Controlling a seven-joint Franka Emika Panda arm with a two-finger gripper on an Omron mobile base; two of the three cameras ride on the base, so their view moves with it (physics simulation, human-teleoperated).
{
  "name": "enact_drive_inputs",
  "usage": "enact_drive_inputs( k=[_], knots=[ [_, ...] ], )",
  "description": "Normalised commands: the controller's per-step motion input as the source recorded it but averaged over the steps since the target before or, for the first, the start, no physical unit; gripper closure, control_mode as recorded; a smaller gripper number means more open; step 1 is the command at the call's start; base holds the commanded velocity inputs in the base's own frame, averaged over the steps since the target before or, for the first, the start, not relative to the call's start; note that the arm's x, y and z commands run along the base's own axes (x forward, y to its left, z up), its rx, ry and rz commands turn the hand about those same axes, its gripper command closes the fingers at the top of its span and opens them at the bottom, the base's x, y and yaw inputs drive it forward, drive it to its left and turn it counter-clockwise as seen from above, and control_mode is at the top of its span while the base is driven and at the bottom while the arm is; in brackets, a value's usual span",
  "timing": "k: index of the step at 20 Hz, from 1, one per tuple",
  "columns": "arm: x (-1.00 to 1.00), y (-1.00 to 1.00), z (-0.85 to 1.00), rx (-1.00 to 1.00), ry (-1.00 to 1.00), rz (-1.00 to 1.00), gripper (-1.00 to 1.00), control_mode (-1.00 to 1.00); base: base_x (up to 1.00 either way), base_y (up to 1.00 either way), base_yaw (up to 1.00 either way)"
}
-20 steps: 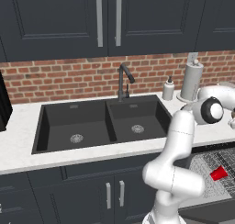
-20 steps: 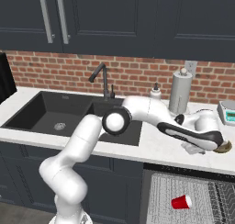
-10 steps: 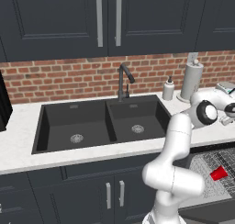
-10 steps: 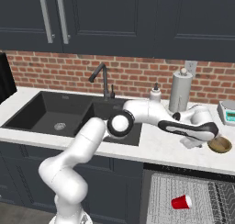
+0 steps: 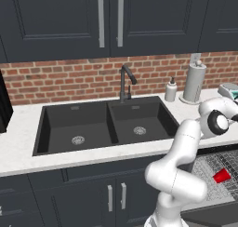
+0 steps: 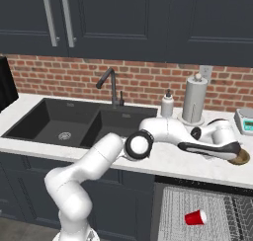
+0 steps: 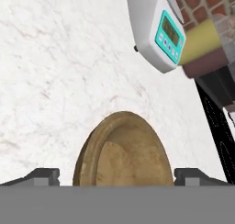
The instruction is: Pick up the cup and bowl from the counter, place them in the dishwasher, and close the dishwasher door.
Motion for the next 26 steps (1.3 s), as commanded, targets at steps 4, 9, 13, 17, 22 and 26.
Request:
enact_drive_inputs(
  k=[4,9,13,17,22,26],
  knots=[
    [0.25,-0.25,0.0,0.19,0.0,0.06,-1.0,-1.0,0.0,0.0,0.0],
    [0.0,-0.18,0.0,0.17,0.01,0.04,-1.0,-1.0,0.0,0.0,0.0],
    [0.0,-0.22,0.0,0.16,0.03,0.02,1.0,-1.0,0.0,0.0,0.0],
    [0.03,-0.26,0.0,0.15,0.06,0.0,1.0,-1.0,0.0,0.0,0.0],
    [0.04,-0.19,0.0,0.15,0.09,0.0,1.0,-1.0,0.0,0.0,0.0],
    [-0.04,-0.01,0.08,0.15,0.07,0.0,1.0,-1.0,0.0,0.0,0.0]
  ],
)
